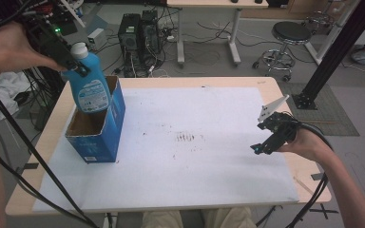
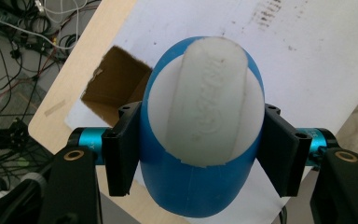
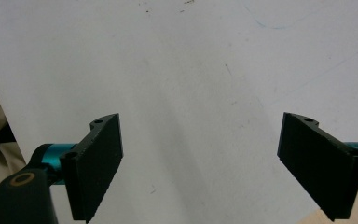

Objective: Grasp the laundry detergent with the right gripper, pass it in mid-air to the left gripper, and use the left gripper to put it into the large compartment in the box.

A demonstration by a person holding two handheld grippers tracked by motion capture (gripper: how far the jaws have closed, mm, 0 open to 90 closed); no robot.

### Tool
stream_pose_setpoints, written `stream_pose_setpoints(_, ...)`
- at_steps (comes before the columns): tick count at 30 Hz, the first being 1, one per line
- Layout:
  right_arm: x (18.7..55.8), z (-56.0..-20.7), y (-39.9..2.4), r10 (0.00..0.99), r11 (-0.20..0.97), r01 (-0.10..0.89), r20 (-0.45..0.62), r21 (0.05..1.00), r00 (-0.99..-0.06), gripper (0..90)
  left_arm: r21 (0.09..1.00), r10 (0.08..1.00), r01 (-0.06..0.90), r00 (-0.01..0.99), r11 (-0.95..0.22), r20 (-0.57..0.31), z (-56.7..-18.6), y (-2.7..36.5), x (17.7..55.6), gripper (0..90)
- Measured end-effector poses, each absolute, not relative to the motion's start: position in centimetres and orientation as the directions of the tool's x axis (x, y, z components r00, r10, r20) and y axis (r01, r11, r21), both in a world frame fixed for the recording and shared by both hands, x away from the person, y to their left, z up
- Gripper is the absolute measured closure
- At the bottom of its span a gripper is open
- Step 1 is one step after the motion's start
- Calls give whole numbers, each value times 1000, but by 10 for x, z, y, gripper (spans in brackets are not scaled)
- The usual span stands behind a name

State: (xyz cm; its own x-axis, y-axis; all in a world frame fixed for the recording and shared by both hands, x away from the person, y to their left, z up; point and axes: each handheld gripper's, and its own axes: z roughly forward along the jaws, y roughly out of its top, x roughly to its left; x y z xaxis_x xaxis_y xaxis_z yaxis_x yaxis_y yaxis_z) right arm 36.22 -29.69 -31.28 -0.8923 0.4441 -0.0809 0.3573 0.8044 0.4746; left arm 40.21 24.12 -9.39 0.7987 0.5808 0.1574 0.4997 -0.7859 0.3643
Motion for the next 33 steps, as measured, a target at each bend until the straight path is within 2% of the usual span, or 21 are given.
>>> stream_pose_setpoints(7,362,-315,-299,450,809,365,-87,460,-889,133,347,592,516,789,-783,162,-108,250,402,371)
stream_pose_setpoints(33,364,-331,-293,450,816,375,-75,440,-890,133,255,589,551,802,-794,101,-200,259,413,371)
